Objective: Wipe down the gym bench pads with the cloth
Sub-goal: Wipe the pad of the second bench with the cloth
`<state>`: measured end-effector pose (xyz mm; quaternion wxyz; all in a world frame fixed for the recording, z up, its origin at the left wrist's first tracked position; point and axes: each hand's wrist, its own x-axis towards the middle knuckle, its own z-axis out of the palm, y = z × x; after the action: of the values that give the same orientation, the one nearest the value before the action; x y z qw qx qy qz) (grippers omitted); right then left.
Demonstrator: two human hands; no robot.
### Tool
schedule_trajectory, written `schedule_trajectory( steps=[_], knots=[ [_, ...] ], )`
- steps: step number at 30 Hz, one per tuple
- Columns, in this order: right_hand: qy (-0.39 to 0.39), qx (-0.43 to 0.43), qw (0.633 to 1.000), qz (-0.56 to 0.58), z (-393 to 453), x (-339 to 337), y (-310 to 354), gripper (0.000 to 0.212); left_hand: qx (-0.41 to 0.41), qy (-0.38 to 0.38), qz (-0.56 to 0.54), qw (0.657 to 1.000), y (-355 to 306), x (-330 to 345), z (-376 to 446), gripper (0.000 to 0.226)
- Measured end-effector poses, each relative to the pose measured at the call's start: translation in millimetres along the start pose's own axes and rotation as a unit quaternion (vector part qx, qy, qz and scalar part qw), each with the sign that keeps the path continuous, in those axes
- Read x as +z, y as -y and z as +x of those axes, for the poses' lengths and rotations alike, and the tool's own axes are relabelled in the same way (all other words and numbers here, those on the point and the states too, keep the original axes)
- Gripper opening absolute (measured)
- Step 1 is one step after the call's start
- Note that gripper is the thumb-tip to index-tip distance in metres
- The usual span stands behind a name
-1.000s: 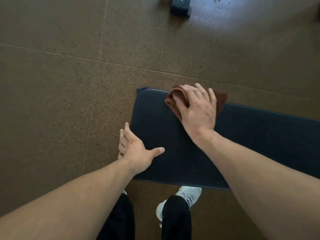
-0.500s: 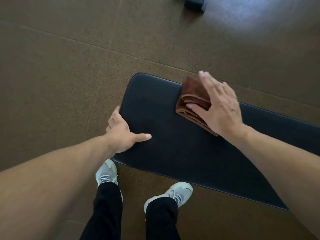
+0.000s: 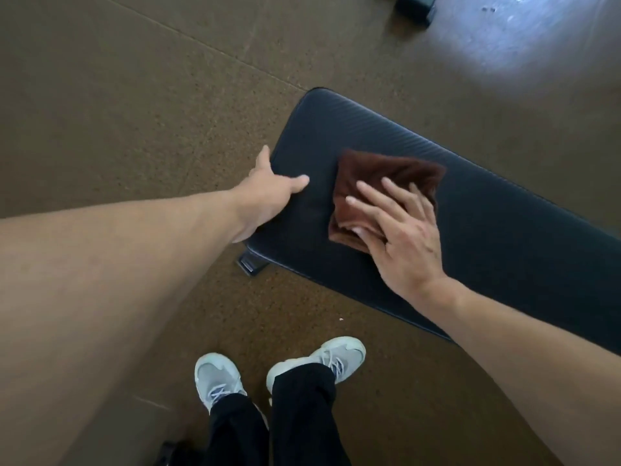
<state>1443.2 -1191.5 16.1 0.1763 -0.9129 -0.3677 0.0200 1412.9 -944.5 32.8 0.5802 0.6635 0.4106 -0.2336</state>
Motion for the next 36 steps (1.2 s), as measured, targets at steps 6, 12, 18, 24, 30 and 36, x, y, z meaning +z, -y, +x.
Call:
schedule_trajectory(
  steps=[6, 12, 18, 24, 30, 36],
  knots=[
    [0.118, -0.092, 0.985, -0.092, -39.9, 9.6, 46.0, 0.066, -0.052, 0.029, -0.004, 0.998, 87.1, -42.0, -51.3, 0.066],
    [0.148, -0.062, 0.977, -0.14, 39.6, 44.9, 110.0, 0.087, -0.125, -0.03, 0.003, 0.992, 172.8, -64.4, -72.8, 0.064],
    [0.13, -0.129, 0.967, -0.175, 49.7, 59.9, 132.1, 0.066, -0.097, -0.024, 0.026, 0.995, 174.3, -55.8, -89.0, 0.059],
    [0.192, -0.283, 0.911, -0.232, -53.0, 16.8, 55.9, 0.068, 0.008, 0.062, 0.066, 0.996, 155.2, -47.5, -105.1, 0.058],
    [0.206, -0.245, 0.916, -0.243, -24.0, 12.2, 70.8, 0.066, 0.049, 0.029, 0.07, 0.996, 146.4, -26.6, -112.6, 0.059],
    [0.141, -0.177, 0.958, -0.174, 13.3, 45.9, 116.9, 0.076, 0.068, 0.024, 0.117, 0.991, 166.5, -6.6, -115.9, 0.065]
  ],
)
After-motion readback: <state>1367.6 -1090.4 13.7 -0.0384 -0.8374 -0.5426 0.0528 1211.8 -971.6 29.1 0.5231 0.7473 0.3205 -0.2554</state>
